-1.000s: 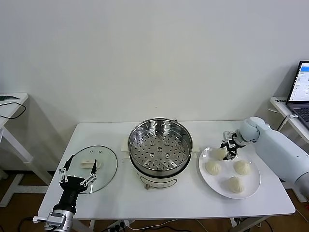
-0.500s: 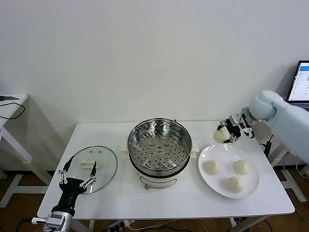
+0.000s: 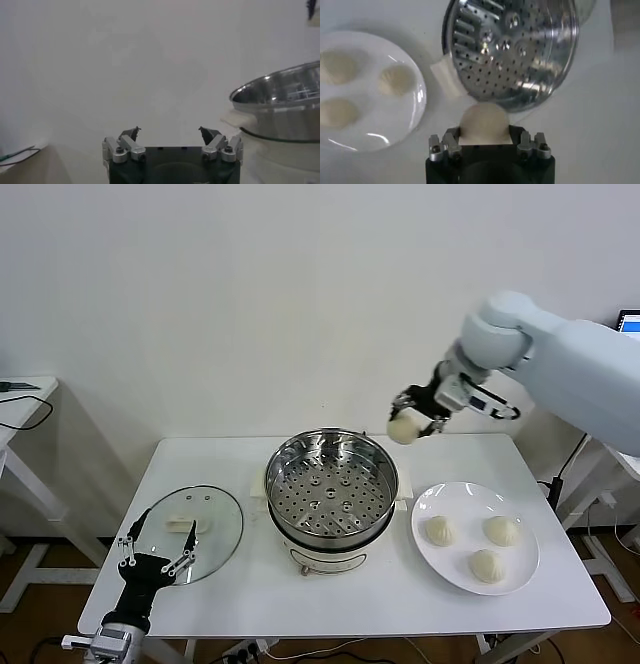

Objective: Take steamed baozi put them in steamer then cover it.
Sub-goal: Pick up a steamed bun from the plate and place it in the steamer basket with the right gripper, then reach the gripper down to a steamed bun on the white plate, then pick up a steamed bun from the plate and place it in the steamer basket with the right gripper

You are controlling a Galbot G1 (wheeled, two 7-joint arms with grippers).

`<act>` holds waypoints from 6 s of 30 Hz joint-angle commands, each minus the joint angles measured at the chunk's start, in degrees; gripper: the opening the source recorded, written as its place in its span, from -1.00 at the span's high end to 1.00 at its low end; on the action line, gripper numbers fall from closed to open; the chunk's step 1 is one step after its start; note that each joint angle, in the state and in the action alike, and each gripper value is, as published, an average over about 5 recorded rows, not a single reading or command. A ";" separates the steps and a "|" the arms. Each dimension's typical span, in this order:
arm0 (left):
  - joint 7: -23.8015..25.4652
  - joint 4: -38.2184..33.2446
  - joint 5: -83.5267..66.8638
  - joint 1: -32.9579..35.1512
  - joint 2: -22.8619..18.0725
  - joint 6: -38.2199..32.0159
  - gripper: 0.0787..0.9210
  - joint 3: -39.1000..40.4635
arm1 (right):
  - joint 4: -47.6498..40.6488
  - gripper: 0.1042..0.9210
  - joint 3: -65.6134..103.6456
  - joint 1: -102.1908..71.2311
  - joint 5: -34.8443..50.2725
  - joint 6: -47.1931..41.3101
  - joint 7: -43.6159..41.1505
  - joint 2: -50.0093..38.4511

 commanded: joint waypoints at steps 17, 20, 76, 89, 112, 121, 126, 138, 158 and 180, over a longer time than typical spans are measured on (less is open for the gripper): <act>0.61 1.01 -0.70 0.00 1.50 -0.61 -0.77 -1.60 | -23.38 -0.36 -1.63 -9.75 -11.39 15.70 4.27 22.87; 0.69 1.03 -0.87 0.10 1.53 -0.73 -0.77 -1.81 | -23.93 -0.36 -1.52 -11.01 -11.72 15.65 4.45 23.03; 0.23 -1.45 -0.48 1.13 0.75 -0.52 -0.77 0.34 | -1.69 -0.76 -0.64 -18.53 16.63 -43.97 -1.64 -20.71; 0.07 -1.57 -0.02 1.17 0.37 -0.51 -0.77 0.64 | -6.34 -0.76 7.39 -30.31 13.88 -47.65 2.82 -16.83; 0.21 -0.93 0.61 1.12 0.42 -0.85 -0.77 1.12 | -9.58 -0.76 11.92 -37.35 11.55 -47.62 9.98 -12.69; 0.25 -0.64 0.60 0.85 0.45 -0.94 -0.77 1.25 | -10.62 -0.75 12.09 -37.34 10.61 -47.46 9.60 -11.91; 0.26 -0.53 0.57 0.68 0.46 -0.94 -0.77 1.29 | -10.85 -0.65 12.18 -37.52 10.38 -47.43 9.34 -11.43; 0.22 -0.40 0.55 0.53 0.35 -0.99 -0.77 1.53 | -10.94 -0.44 12.65 -37.26 10.31 -47.25 8.22 -11.57; -0.64 -2.33 0.68 1.83 1.09 -0.76 -0.77 1.40 | 10.65 -0.44 -12.59 0.91 32.35 -53.03 6.56 -27.23; -0.58 -2.57 0.30 0.99 1.49 -0.69 -0.77 0.64 | 14.10 -0.45 -17.23 11.85 48.92 -71.52 15.64 3.36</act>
